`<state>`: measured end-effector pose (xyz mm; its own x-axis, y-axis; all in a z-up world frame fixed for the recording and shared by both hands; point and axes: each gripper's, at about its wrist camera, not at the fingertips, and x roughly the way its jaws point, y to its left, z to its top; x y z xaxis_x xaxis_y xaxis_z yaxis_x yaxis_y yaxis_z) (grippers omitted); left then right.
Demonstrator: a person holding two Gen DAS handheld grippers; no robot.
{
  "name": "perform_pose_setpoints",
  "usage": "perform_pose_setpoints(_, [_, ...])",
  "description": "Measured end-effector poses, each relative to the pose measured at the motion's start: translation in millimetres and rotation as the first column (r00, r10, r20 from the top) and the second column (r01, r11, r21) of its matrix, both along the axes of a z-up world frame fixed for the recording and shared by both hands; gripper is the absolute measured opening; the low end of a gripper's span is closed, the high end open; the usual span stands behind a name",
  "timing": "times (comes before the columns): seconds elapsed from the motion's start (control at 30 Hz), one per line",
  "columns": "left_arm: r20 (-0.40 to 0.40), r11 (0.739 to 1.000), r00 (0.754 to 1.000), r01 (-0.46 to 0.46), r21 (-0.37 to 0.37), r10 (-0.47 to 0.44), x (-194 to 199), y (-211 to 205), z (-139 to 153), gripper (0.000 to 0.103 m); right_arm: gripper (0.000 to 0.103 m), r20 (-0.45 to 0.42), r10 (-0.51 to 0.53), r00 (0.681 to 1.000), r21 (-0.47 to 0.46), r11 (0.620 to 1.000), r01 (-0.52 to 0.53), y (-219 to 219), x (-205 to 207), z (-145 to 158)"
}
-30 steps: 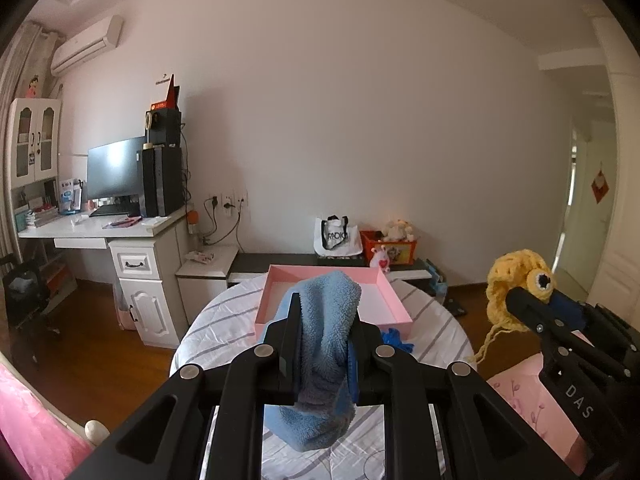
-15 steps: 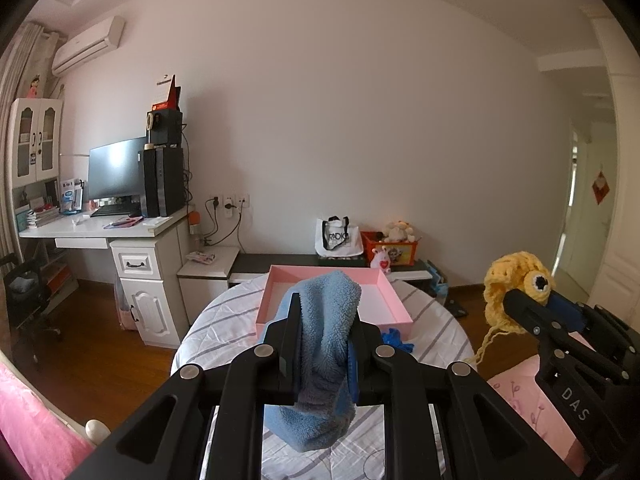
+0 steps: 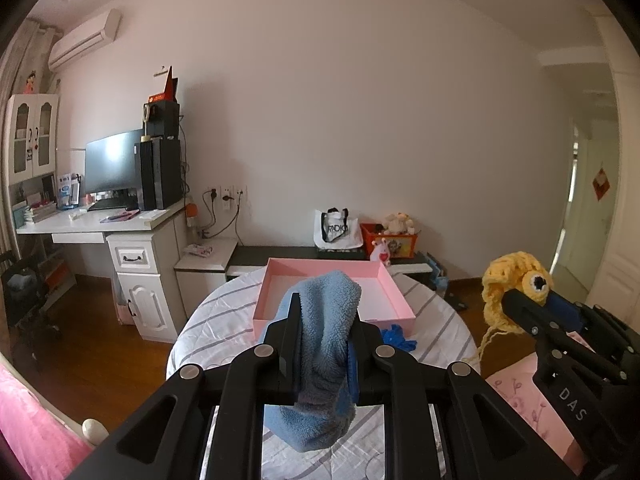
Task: Organize soft objects
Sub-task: 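Lift both held toys and carry them over the pink box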
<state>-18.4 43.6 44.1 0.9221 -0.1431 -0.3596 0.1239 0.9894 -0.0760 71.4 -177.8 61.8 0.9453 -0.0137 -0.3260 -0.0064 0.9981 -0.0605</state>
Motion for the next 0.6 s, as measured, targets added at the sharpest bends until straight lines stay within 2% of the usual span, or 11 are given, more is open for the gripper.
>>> perform_pose_setpoints(0.27, [-0.054,1.0,0.998,0.012,0.002,-0.012,54.7,-2.4,-2.1,0.014,0.028,-0.048,-0.011,0.999,0.003,1.0,0.011,-0.7,33.0,-11.2])
perform_pose_setpoints(0.6, [-0.154,0.999,0.987,0.035,0.013,-0.032,168.0,-11.0,-9.3,0.014,0.028,-0.136,-0.035,0.99,0.006,0.999,0.036,-12.5,115.1,-34.4])
